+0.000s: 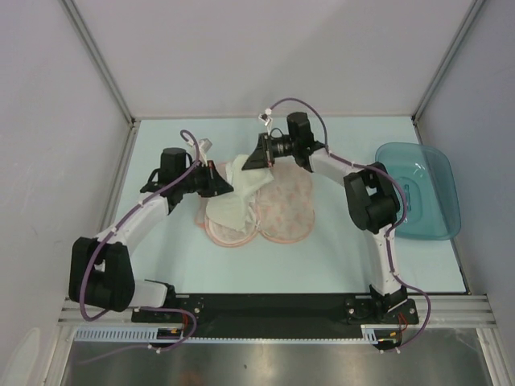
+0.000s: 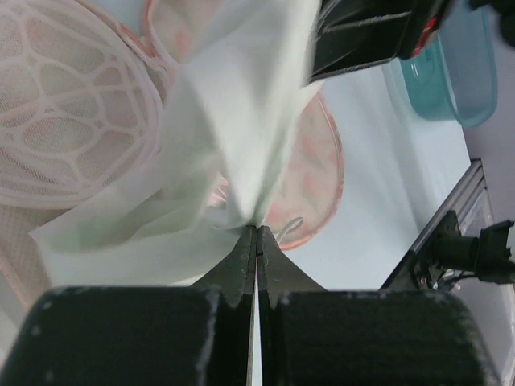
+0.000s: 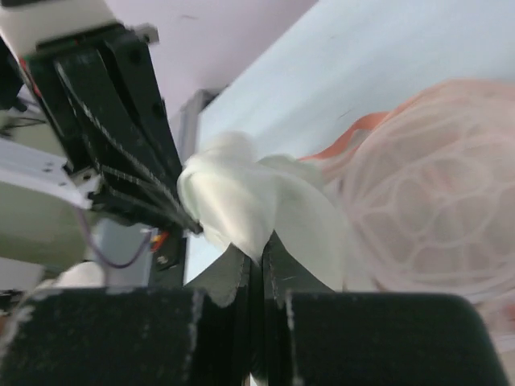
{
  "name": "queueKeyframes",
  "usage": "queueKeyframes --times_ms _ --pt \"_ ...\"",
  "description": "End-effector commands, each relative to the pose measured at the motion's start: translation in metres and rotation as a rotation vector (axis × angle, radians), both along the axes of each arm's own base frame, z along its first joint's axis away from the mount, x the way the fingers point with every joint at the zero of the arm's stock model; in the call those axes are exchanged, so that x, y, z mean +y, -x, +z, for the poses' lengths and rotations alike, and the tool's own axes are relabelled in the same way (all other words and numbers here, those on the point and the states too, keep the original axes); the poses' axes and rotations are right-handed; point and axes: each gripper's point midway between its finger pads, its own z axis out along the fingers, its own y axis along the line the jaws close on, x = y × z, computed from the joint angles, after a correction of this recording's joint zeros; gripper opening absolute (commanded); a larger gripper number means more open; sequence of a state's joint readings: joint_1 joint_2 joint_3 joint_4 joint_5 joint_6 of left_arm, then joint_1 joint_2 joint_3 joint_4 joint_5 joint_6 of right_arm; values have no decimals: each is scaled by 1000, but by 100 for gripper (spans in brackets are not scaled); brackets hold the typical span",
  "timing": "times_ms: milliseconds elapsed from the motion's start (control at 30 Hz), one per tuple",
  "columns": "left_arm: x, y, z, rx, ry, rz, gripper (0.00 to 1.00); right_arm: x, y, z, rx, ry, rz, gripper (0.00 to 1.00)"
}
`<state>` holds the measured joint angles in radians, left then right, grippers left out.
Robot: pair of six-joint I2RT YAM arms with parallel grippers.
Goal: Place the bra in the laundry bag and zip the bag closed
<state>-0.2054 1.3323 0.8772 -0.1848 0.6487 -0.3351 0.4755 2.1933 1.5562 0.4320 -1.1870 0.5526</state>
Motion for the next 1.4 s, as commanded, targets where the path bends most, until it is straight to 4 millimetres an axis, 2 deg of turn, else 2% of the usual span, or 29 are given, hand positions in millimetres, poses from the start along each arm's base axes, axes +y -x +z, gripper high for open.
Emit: queueKeyframes --times_ms 0,33,67,100,133,167,200,233,300,333,400,433,533,633,700,733,800,933,1167,1233,1267,1300,1367 --pt "-5 -16 -5 66 46 68 0 2 -18 -10 -148 238 -53 0" --pt "-5 -17 -10 110 61 100 0 4 -22 -15 -180 257 -55 0" --pt "-5 -18 -21 147 70 121 0 6 -19 -36 -135 312 -43 0" --pt "-7 -19 -25 167 86 133 0 13 -30 -24 -158 307 -53 0" --pt "-9 -20 -27 195 106 159 0 15 -33 -29 -160 323 -42 0" --pt "-10 -21 -34 209 105 179 0 14 -30 -55 -113 380 -11 0" --pt "-12 -20 -34 209 105 184 0 21 -37 -45 -158 389 -20 0" --pt "-12 -22 -36 212 103 207 0 20 -39 -48 -166 405 -18 0" --pt "-11 -19 -39 236 117 233 0 20 -33 -56 -133 408 14 0" --pt "-15 -20 -33 227 159 234 0 20 -31 -56 -127 405 22 0" --pt "-23 -17 -26 212 199 192 1 18 -30 -47 -148 398 9 0" --pt "-24 -15 -25 210 191 182 0 16 -26 -53 -131 403 11 0" --pt "-25 -12 -20 201 192 175 0 14 -19 -42 -120 380 31 0" --pt "-24 -8 -23 215 193 189 0 10 -16 -43 -96 393 42 0" --pt "-25 -5 -29 234 196 205 0 11 -24 -40 -112 403 22 0" --pt "-27 -5 -33 241 200 204 0 12 -22 -49 -88 425 32 0" --pt "-32 -4 -37 256 201 198 1 16 -27 -50 -119 446 15 0" --pt "-40 -11 -44 268 191 192 1 28 -35 -50 -172 448 -28 0" --pt "-62 -20 -36 261 212 135 1 27 -51 -49 -210 449 -75 0" --pt "-63 -19 -37 261 209 127 4 24 -47 -46 -210 437 -55 0" --pt "-61 -19 -38 257 200 134 10 24 -44 -44 -219 430 -39 0" --pt "-57 -17 -35 221 176 136 27 24 -40 -37 -230 417 -24 0" --pt "-43 -19 -39 177 105 189 40 21 -27 -38 -215 422 5 0"
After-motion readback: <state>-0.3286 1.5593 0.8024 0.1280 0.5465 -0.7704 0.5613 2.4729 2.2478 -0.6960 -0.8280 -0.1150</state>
